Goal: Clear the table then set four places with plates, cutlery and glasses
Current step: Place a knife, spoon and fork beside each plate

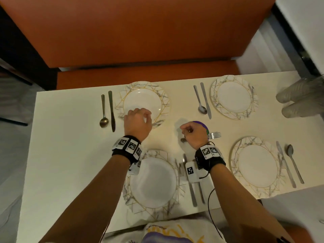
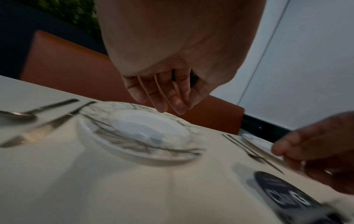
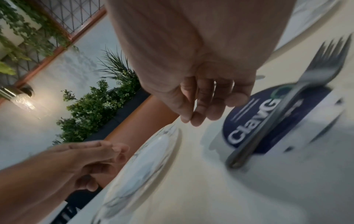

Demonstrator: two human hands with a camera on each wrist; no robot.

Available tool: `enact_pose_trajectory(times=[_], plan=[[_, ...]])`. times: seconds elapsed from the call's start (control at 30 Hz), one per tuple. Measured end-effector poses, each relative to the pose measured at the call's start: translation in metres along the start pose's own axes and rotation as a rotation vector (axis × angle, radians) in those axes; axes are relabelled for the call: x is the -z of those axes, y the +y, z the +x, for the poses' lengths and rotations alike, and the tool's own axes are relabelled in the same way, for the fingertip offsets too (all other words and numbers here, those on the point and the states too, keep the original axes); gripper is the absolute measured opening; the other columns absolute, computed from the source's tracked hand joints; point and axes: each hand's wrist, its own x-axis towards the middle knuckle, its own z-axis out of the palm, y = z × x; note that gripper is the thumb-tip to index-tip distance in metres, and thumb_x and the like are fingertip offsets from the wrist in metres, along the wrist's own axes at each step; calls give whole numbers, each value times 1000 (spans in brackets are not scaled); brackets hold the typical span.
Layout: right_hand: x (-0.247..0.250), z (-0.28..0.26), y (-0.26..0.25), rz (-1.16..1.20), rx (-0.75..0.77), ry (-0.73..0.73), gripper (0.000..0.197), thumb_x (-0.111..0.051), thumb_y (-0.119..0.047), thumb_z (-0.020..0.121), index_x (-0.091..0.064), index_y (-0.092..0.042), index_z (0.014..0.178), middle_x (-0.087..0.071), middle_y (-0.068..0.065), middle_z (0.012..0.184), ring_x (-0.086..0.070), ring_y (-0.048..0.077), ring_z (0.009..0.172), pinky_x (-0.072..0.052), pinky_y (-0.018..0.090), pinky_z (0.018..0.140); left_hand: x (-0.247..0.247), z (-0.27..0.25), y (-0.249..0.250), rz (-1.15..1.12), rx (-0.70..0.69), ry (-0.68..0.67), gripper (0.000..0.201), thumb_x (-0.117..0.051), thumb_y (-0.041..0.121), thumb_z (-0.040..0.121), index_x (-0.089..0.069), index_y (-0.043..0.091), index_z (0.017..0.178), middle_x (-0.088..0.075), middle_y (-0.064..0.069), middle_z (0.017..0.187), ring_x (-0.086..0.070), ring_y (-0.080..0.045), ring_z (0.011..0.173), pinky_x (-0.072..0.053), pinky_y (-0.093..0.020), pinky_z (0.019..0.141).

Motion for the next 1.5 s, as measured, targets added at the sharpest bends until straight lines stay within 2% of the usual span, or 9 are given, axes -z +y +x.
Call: enact_pose_trajectory(times=[0.07, 0.27, 0.5, 0.7, 0.9, 1.07, 1.23, 1.37, 1.5], plan=[[26, 4, 23, -97, 11, 46, 18, -62, -12, 92, -76, -22, 92, -71, -7, 87, -62, 7, 75, -49, 11, 72, -27, -12, 35, 5, -27, -45, 16, -62, 23, 93, -74, 25, 102, -73, 4, 95, -61, -25, 93, -48, -40, 83], [72, 26, 75, -466, 17, -5, 23, -63, -24, 86, -69, -24, 108, -59, 9, 115, -53, 33, 110, -41, 35, 91, -92, -28, 98, 11, -82, -242, 16, -64, 24, 93, -75, 23, 105, -72, 0, 100, -63, -26, 96, -50, -41, 87], [104, 38, 101, -659, -40, -161, 48, -63, -42, 89, -50, -24, 132, -49, 10, 133, -44, 33, 121, -44, 45, 98, -155, -37, 146, 157, -65, -368, 29, -69, 31, 94, -72, 26, 122, -63, -4, 129, -53, -29, 119, -41, -43, 100], [107, 46, 112, -391, -31, -224, 12, -65, -13, 91, -68, -12, 103, -66, 11, 110, -61, 30, 107, -51, 36, 88, -165, -39, 160, 215, 5, -386, 20, -62, 29, 99, -75, 27, 115, -66, -1, 121, -52, -30, 119, -42, -45, 101], [119, 49, 111, -97, 24, -123, 12, -66, -5, 87, -77, -5, 92, -75, 9, 97, -68, 23, 91, -53, 27, 80, -154, -43, 164, 157, 28, -445, 20, -57, 22, 102, -72, 17, 113, -63, -8, 119, -54, -31, 114, -46, -45, 99], [132, 55, 85, 71, 90, -42, 10, -69, -15, 88, -75, -13, 95, -73, 1, 94, -62, 14, 84, -52, 29, 81, -132, -43, 175, -132, 124, -311, 14, -59, 12, 101, -71, 7, 107, -63, -8, 108, -60, -24, 97, -47, -32, 86], [126, 44, 59, 420, -90, -85, 31, -74, -42, 84, -67, -22, 106, -73, -1, 99, -67, 14, 80, -54, 27, 68, -109, -53, 180, -451, 292, -168, 9, -62, 13, 101, -70, 14, 102, -69, 0, 86, -63, -8, 71, -47, -9, 62], [109, 18, 40, 521, -101, -281, 10, -66, -24, 95, -72, -17, 98, -72, 3, 86, -61, 13, 66, -50, 27, 60, -94, -70, 174, -652, 403, -79, 9, -67, 16, 100, -73, 10, 102, -75, -5, 82, -67, -9, 63, -53, -17, 60], [82, -2, 27, 589, -135, -307, 15, -63, -13, 97, -72, -3, 104, -70, 11, 83, -61, 16, 64, -53, 27, 60, -76, -95, 155, -767, 445, -50, 7, -71, 16, 97, -77, 12, 98, -79, -6, 80, -76, -22, 71, -61, -30, 67]])
